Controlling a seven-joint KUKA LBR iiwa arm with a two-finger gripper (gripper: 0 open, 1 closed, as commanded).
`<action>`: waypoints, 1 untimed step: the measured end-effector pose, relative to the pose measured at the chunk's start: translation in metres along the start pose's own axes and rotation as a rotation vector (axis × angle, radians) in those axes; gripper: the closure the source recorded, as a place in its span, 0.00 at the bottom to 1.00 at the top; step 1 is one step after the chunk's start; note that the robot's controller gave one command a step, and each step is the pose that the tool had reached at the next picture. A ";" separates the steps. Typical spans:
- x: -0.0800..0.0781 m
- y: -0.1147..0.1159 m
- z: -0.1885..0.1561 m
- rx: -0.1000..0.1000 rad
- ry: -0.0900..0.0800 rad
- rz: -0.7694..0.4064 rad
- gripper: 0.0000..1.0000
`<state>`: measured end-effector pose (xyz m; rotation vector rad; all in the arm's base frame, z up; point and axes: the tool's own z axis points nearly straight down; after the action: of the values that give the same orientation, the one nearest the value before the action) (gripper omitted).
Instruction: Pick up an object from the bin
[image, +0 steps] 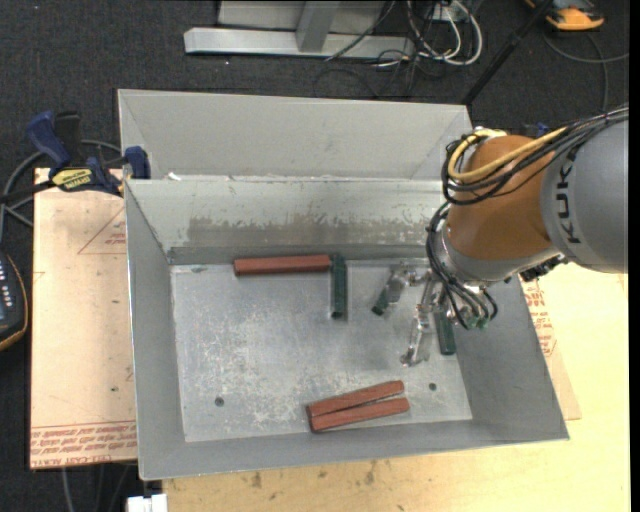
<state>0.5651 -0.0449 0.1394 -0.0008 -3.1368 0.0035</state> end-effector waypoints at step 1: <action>0.071 -0.012 0.061 -0.003 -0.011 -0.033 0.00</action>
Offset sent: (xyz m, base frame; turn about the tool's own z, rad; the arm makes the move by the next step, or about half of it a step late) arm -0.0818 -0.0152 -0.0694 -0.0330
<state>0.4940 -0.0575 0.0785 0.0504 -3.1477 -0.0008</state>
